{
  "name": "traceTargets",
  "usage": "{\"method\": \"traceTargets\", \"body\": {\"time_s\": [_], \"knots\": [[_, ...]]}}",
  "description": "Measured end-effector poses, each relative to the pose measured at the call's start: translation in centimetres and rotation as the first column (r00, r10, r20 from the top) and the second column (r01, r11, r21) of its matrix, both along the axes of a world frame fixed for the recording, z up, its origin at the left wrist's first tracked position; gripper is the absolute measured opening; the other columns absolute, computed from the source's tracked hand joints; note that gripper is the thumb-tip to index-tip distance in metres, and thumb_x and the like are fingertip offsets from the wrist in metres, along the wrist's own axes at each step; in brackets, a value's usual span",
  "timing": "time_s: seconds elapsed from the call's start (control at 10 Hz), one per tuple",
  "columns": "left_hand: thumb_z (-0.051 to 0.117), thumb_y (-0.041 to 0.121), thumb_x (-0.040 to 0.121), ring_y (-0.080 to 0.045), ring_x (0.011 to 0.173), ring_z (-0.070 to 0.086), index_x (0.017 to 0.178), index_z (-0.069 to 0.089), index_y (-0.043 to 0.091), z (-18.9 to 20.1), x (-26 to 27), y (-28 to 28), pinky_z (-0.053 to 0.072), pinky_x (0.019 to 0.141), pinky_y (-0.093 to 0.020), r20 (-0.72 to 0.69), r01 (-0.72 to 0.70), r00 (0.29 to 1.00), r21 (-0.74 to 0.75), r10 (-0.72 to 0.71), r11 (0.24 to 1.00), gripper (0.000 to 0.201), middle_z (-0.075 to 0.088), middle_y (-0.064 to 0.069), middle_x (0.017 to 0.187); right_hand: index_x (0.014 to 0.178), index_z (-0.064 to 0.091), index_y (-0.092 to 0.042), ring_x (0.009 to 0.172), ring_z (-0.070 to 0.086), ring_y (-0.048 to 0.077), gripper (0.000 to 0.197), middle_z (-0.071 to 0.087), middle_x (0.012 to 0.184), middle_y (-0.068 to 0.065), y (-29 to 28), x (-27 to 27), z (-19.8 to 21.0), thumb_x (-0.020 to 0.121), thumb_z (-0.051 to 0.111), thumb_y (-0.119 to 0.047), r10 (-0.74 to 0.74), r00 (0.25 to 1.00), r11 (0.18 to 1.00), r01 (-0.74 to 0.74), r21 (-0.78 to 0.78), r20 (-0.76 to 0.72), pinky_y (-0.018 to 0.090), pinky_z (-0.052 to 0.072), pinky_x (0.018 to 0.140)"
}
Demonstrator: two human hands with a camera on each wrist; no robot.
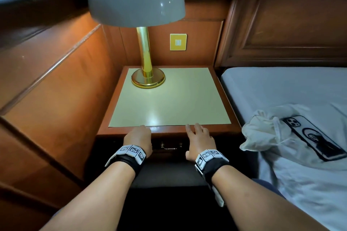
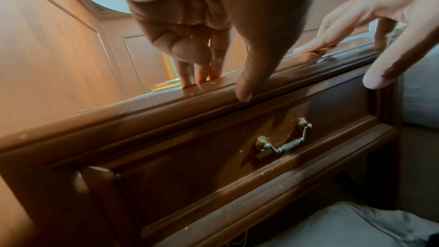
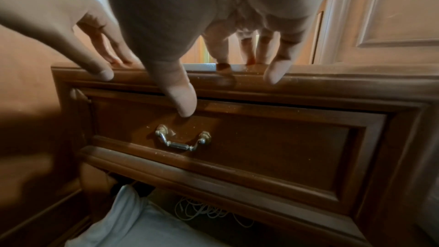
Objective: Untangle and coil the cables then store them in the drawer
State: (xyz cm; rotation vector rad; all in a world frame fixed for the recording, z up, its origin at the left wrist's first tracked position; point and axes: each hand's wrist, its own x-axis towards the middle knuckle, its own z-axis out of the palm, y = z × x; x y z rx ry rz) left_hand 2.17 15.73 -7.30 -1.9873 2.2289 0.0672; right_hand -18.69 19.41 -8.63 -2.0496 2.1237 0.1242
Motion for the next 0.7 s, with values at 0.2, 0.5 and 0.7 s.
{"method": "traceTargets", "body": {"time_s": [0.2, 0.5, 0.7], "knots": [[0.069, 0.028, 0.085, -0.023, 0.107, 0.064, 0.111, 0.061, 0.021, -0.3, 0.0, 0.1, 0.056, 0.086, -0.034, -0.019, -0.028, 0.999, 0.043, 0.029, 0.999, 0.028, 0.064, 0.001, 0.114, 0.157, 0.008, -0.029, 0.148, 0.014, 0.030, 0.107, 0.009, 0.161, 0.007, 0.1, -0.3, 0.4, 0.076, 0.077, -0.039, 0.004, 0.999, 0.999, -0.005, 0.038, 0.037, 0.043, 0.039, 0.110], [0.074, 0.031, 0.082, -0.023, 0.108, 0.065, 0.129, 0.050, 0.023, -1.0, 0.4, 0.8, 0.056, 0.086, -0.034, -0.098, -0.026, 0.995, 0.047, 0.030, 0.999, 0.054, 0.061, 0.004, 0.126, 0.156, 0.010, -0.026, 0.148, 0.014, 0.028, 0.107, 0.012, 0.160, 0.005, 1.3, -0.4, 0.6, 0.074, 0.078, -0.035, -0.017, 0.993, 0.997, 0.009, 0.076, 0.114, 0.045, 0.040, 0.110], [0.075, 0.033, 0.080, -0.024, 0.111, 0.064, 0.134, 0.046, 0.024, -1.0, 0.8, 1.0, 0.056, 0.088, -0.035, -0.149, -0.009, 0.989, 0.071, 0.019, 0.997, 0.062, 0.056, 0.002, 0.135, 0.157, 0.011, -0.029, 0.147, 0.016, 0.027, 0.107, 0.013, 0.159, 0.002, 1.2, -1.2, 1.5, 0.074, 0.080, -0.033, -0.007, 0.988, 0.992, -0.013, 0.126, 0.157, 0.048, 0.039, 0.109]]}}
